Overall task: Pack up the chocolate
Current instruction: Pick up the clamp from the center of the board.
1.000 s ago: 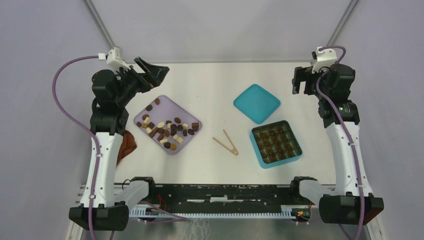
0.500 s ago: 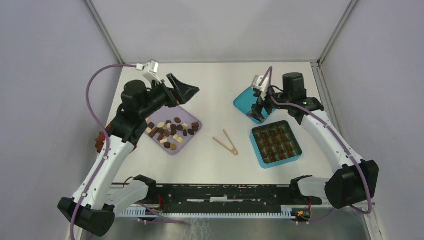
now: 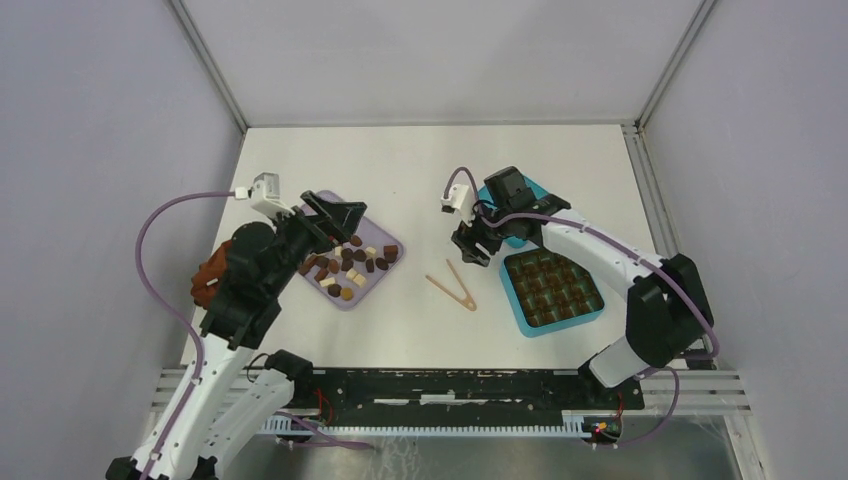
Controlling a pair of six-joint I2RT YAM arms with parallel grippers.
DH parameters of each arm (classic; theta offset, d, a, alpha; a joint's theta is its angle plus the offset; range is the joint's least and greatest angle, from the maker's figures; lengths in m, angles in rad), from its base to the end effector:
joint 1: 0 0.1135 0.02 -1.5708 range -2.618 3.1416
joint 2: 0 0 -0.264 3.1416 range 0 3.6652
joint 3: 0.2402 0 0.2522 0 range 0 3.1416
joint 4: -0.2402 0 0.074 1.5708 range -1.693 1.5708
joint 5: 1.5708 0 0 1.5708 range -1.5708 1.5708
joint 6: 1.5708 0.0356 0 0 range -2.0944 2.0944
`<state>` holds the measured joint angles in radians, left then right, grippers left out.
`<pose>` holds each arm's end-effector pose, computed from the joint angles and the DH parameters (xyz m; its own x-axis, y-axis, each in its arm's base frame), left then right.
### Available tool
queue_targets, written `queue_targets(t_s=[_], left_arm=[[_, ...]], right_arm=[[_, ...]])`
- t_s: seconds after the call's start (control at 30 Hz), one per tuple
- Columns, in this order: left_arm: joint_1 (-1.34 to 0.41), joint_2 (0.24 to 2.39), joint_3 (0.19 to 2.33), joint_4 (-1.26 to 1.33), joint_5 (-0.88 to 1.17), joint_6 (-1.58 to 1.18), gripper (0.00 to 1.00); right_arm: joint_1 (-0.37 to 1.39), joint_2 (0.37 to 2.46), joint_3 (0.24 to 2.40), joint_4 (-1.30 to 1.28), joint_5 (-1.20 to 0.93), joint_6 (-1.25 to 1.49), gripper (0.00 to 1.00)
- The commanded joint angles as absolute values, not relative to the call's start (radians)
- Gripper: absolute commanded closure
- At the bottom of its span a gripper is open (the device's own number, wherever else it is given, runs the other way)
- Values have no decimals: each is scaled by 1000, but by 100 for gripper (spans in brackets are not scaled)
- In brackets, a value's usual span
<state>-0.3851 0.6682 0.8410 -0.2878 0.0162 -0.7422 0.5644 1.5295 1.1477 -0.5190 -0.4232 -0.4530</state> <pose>0.1412 -0.0579 0.3657 -0.3423 -0.5905 -0.7309 0.2159 0.7076 -0.6728 0.2667 0.1861 0.2582 -0.2877 -0.6544 -0.6992 -0.9221 0.3865 0.0176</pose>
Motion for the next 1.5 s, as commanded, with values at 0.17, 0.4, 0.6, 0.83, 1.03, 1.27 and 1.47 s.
queue_targets(t_s=[0.17,0.4,0.6,0.83,1.03,1.27,1.47], left_arm=[[-386,528,746,-299,-40,-787,5],[-385,534,731,-274,-30,-803,8],[-386,524,727,-274,-37,-802,10],[-385,499,668,-209,-30,-880,13],[-385,488,653,-198,-37,-894,14],[-386,543,664,-156,34,-881,21],[-386,583,612,-13,186,-885,26]], right_arm=[[667,1606,1096,-454,-238,-275,38],[685,1684,1066,-389,-228,-233,43],[728,1782,1126,-399,-236,-211,46],[736,1834,1149,-404,-159,-195,52],[736,1842,1142,-402,-129,-203,69],[736,1818,1110,-384,-93,-212,89],[655,1770,1158,-388,-277,-184,100]])
